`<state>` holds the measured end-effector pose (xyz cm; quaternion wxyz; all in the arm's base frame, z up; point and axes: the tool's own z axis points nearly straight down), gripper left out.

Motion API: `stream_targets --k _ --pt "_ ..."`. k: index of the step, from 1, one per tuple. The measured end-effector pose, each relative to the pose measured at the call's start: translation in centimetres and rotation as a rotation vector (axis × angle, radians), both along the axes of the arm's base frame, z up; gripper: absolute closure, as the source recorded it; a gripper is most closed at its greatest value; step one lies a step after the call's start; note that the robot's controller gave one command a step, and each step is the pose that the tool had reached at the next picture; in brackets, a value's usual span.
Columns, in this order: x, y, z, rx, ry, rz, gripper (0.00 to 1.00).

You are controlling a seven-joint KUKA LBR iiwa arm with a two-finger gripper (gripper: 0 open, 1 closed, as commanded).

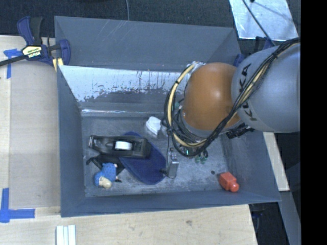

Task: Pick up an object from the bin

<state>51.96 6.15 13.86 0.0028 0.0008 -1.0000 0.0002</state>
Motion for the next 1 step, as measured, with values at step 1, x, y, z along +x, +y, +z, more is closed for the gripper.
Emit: stream_targets --k 1 --pt "3.09 3.46 -7.12 -0.003 0.005 0.058 0.00"
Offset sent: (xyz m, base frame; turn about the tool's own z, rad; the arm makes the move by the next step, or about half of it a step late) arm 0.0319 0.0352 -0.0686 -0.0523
